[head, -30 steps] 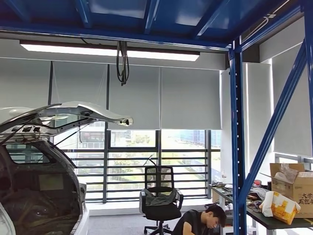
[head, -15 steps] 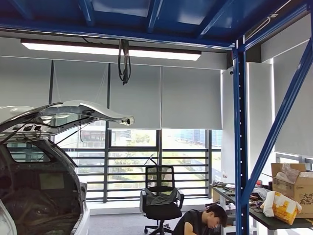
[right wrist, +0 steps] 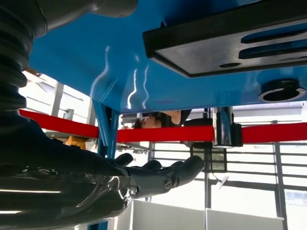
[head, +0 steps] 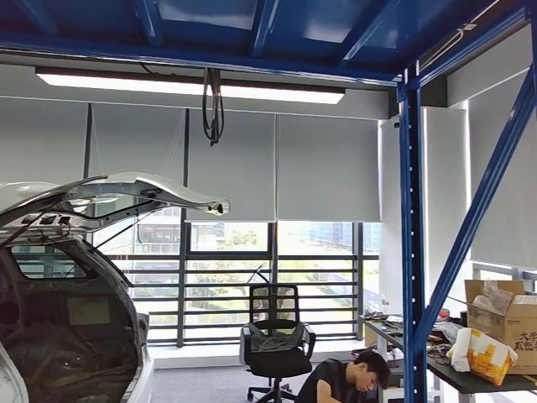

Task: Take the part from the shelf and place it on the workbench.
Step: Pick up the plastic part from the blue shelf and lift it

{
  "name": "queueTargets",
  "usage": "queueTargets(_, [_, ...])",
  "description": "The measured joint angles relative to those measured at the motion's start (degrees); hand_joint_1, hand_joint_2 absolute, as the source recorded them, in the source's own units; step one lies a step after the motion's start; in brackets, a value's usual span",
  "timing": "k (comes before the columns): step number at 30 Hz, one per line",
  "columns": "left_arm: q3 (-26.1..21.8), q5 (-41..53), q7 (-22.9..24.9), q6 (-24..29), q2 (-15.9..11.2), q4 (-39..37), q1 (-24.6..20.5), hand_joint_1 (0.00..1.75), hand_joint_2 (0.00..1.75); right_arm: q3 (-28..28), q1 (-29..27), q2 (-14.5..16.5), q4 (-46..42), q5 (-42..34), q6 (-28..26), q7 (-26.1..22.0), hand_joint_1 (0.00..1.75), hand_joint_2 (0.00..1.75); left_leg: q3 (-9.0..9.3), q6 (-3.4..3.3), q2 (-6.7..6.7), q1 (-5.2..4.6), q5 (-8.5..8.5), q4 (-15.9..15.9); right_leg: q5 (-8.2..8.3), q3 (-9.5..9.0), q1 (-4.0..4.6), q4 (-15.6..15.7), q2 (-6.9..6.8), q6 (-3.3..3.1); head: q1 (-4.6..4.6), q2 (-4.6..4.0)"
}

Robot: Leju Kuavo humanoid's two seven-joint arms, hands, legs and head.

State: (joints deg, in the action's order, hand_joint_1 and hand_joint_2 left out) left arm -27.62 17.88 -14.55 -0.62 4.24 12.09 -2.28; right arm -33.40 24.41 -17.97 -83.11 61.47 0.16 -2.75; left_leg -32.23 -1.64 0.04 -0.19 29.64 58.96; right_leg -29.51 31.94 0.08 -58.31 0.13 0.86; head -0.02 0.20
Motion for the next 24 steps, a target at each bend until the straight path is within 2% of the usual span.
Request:
queueTargets(6, [-0.6, 0.1, -0.3, -0.2, 0.7, 0.0, -0.1, 0.00, 0.00, -2.0, 2.0, 0.5, 0.7, 6.0, -0.2, 3.0, 0.00, 1.75, 0.00, 0.00, 0.00, 0.00, 0.00, 0.0, 0.00, 0.00, 0.00, 0.0, 0.00, 0.00, 0.00, 0.00])
queueTargets(10, [-0.9, 0.1, -0.3, -0.1, 0.9, 0.0, -0.1, 0.00, 0.00, -3.4, 2.8, 1.9, 1.3, 8.9, -0.3, 4.7, 0.00, 1.75, 0.00, 0.00, 0.00, 0.00, 0.00, 0.0, 0.00, 0.00, 0.00, 0.0, 0.00, 0.00, 0.00, 0.00])
queueTargets(15, [-1.6, 0.8, -0.3, 0.0, 0.8, 0.0, -0.1, 0.00, 0.00, -4.5, 4.4, 4.6, 3.5, 9.2, 0.1, 5.0, 0.00, 1.75, 0.00, 0.01, 0.00, 0.01, 0.00, 0.0, 0.00, 0.00, 0.01, 0.0, 0.01, 0.00, 0.00, 0.00])
queueTargets(24, [-3.0, 2.3, -0.8, 0.3, -0.9, 0.0, -0.1, 0.00, 0.00, -5.7, 8.3, 11.1, 12.8, 7.8, 0.0, 4.8, 0.00, 1.75, 0.01, 0.01, 0.00, 0.02, -0.02, 0.0, 0.00, 0.00, 0.01, 0.0, 0.01, -0.01, 0.00, 0.00])
